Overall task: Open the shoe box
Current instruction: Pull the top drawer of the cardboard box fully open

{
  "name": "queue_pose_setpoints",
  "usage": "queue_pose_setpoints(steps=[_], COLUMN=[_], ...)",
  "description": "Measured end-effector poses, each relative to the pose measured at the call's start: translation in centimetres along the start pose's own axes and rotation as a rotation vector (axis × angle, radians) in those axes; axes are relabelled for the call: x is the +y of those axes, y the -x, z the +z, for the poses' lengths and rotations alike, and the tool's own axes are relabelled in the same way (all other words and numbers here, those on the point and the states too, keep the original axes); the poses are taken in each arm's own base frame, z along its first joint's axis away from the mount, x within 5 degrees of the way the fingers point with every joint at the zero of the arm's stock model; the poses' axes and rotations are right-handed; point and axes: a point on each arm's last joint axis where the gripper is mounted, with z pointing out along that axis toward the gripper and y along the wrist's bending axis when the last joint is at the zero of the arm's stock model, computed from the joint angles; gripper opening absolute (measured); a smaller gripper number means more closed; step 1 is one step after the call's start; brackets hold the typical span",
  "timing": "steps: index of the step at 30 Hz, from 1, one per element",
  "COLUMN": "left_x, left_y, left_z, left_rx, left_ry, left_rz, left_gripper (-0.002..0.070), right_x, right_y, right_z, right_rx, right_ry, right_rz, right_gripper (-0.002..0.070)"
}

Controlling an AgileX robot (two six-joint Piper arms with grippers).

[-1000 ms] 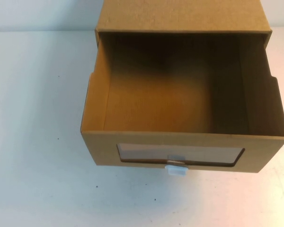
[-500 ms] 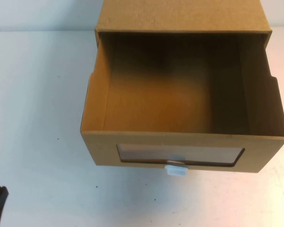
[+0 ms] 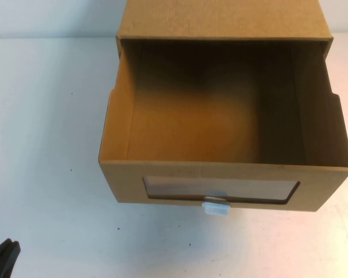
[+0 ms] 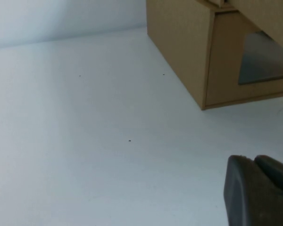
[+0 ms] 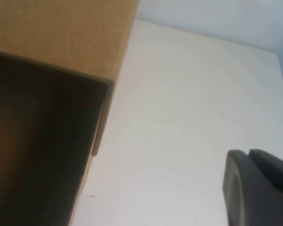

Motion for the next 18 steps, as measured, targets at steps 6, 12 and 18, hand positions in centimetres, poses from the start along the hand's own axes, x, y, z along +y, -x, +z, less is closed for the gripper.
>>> queue_pose_setpoints(steps=[6,12,18], left_x=[0.00,0.00,0.00], left_y=[0.00,0.00,0.00], left_z=[0.00,0.00,0.00], left_rx=[0.000,0.000,0.000], left_ry=[0.000,0.000,0.000], left_rz=[0.000,0.000,0.001], left_gripper=[-0.0004,-0.0004,-0.0004], right_x=[0.46,0.55,0.30], right_y=[0.06,0.01,0.02], right_z=[-0.01,-0.02,0.00], right_rx=[-0.006,0.000,-0.002], right_ry=[0.050,0.061,0.033], right_rz=[0.030,0.038,0.020], right_gripper=[-0.0014,-0.0013,-0.0013])
